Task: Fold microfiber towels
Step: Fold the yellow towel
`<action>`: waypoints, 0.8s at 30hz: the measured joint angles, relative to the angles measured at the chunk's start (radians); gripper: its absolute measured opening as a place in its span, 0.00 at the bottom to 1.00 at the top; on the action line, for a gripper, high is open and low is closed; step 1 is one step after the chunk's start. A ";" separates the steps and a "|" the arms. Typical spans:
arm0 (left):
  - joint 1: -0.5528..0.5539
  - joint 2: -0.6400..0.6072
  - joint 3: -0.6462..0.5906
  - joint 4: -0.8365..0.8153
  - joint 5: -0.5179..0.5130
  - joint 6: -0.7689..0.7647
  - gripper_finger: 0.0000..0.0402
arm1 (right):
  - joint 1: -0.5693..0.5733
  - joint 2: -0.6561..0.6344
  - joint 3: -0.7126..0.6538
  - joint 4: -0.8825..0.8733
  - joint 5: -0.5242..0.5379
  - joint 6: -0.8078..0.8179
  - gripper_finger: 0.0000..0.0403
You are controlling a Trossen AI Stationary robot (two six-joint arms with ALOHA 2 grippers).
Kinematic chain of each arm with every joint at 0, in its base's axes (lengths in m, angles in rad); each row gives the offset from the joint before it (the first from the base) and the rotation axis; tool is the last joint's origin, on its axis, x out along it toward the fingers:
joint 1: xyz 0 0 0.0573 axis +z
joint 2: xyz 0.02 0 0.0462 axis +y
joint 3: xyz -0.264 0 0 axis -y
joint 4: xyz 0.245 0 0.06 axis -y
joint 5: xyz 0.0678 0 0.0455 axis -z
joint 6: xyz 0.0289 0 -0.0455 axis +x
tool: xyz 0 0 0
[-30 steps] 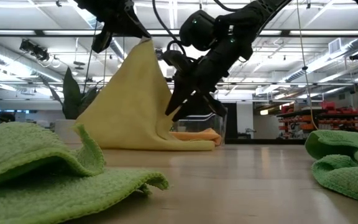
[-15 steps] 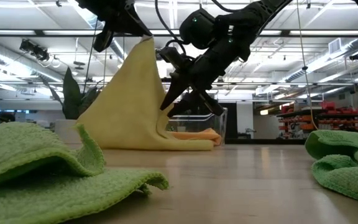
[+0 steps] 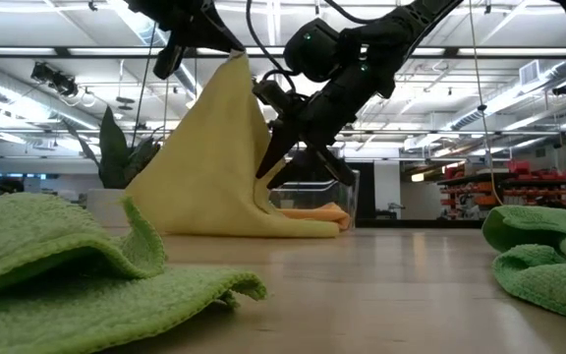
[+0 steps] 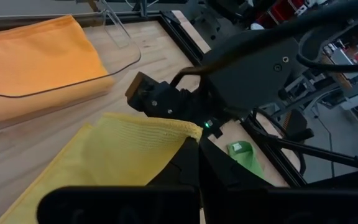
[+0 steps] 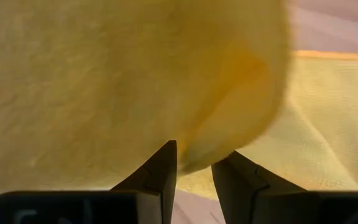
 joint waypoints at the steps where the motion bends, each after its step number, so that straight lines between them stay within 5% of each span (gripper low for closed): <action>1: 0.000 0.000 0.000 0.000 0.000 0.000 0.01 | -0.001 0.000 0.000 -0.001 0.001 0.000 0.26; 24: 0.039 0.000 0.000 0.052 0.004 0.029 0.01 | 0.015 0.001 0.000 0.001 0.009 0.004 0.23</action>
